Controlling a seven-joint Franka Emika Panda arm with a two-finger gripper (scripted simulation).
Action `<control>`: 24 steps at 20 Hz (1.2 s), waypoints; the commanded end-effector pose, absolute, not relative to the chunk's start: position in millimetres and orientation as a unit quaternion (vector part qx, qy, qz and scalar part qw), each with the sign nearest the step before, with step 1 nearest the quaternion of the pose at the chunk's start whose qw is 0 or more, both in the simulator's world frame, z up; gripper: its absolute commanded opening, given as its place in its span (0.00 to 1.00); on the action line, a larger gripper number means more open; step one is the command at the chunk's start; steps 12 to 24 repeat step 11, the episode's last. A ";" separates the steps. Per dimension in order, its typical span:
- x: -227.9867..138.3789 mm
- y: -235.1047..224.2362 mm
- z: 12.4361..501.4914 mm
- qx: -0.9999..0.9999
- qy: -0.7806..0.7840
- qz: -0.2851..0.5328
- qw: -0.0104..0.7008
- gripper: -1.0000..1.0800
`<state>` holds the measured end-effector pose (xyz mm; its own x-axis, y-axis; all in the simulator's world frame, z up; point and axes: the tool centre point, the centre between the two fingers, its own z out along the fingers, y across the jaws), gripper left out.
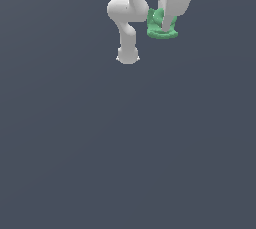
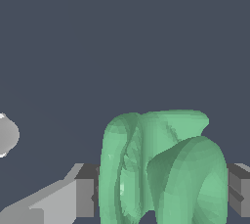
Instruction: Pick up the object and move it to a goal position.
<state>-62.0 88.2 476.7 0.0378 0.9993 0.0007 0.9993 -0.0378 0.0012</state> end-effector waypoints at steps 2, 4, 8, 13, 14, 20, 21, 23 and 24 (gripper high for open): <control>-62.6 88.4 493.7 0.721 0.693 0.000 0.000 0.00; -62.6 88.5 500.1 0.721 0.693 0.000 0.000 0.00; -62.5 88.9 507.8 0.721 0.693 0.000 0.000 0.00; -62.4 88.8 509.5 0.721 0.693 0.000 0.000 0.00; -62.4 88.8 509.5 0.721 0.693 0.000 0.000 0.00; -62.4 88.8 509.5 0.721 0.693 0.000 0.000 0.00; -62.4 88.8 509.5 0.721 0.693 0.000 0.000 0.00; -62.4 88.8 509.5 0.721 0.693 0.000 0.000 0.00; -62.4 88.8 509.5 0.721 0.693 0.000 0.000 0.00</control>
